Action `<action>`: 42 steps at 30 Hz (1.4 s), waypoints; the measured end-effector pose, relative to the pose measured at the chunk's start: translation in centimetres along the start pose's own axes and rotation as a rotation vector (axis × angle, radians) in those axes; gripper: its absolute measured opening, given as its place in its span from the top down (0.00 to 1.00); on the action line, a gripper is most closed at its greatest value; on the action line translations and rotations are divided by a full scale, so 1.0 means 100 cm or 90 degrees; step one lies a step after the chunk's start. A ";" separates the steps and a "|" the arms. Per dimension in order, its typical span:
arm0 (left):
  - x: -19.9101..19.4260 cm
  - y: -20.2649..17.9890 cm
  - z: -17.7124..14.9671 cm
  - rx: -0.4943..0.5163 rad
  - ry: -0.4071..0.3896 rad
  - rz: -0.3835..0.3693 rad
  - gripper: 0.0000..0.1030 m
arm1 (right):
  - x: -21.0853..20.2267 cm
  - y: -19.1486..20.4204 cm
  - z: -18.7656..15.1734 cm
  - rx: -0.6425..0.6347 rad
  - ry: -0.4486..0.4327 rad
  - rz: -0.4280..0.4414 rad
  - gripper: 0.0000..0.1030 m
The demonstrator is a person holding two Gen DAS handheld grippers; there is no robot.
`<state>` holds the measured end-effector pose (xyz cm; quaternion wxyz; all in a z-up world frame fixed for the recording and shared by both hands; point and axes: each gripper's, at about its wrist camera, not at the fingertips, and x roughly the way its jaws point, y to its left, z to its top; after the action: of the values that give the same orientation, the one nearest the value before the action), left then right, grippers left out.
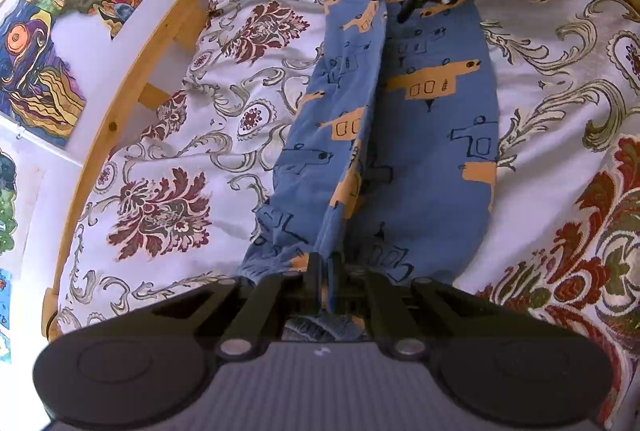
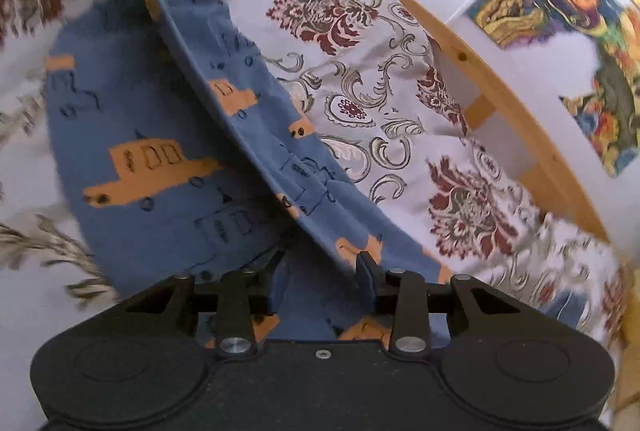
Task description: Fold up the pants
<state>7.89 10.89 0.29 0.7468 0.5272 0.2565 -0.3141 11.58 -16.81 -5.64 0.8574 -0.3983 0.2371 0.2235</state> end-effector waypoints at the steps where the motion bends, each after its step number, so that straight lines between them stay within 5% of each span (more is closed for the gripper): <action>1: 0.000 -0.001 -0.001 0.003 0.000 -0.001 0.97 | 0.004 0.001 0.001 -0.010 0.002 -0.004 0.63; 3: 0.000 -0.003 -0.002 0.011 0.000 -0.003 0.97 | 0.010 0.001 0.000 -0.022 0.009 -0.002 0.78; 4: 0.001 -0.004 -0.002 0.014 -0.001 -0.003 0.97 | 0.012 0.001 -0.001 -0.028 0.016 -0.009 1.00; 5: 0.000 -0.004 -0.002 0.014 -0.002 -0.003 0.97 | 0.011 0.000 -0.002 -0.030 0.018 -0.013 1.00; 16: 0.000 -0.017 -0.012 0.017 0.010 -0.069 0.97 | -0.054 0.030 -0.008 -0.095 0.008 -0.032 1.00; 34: 0.030 -0.034 -0.013 0.066 0.091 -0.153 0.96 | -0.060 0.070 -0.022 -0.047 0.067 0.004 1.00; 39: 0.028 -0.016 -0.003 0.014 0.125 -0.202 0.79 | -0.064 0.050 -0.023 0.063 0.072 0.035 0.91; 42: 0.020 -0.011 0.007 -0.023 0.127 -0.218 0.66 | -0.072 0.033 -0.026 0.155 0.066 0.047 0.65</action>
<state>8.44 9.52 -1.61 0.6624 0.4909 0.4210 -0.3782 3.45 -18.36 -4.77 0.8774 -0.2934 0.3206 0.2033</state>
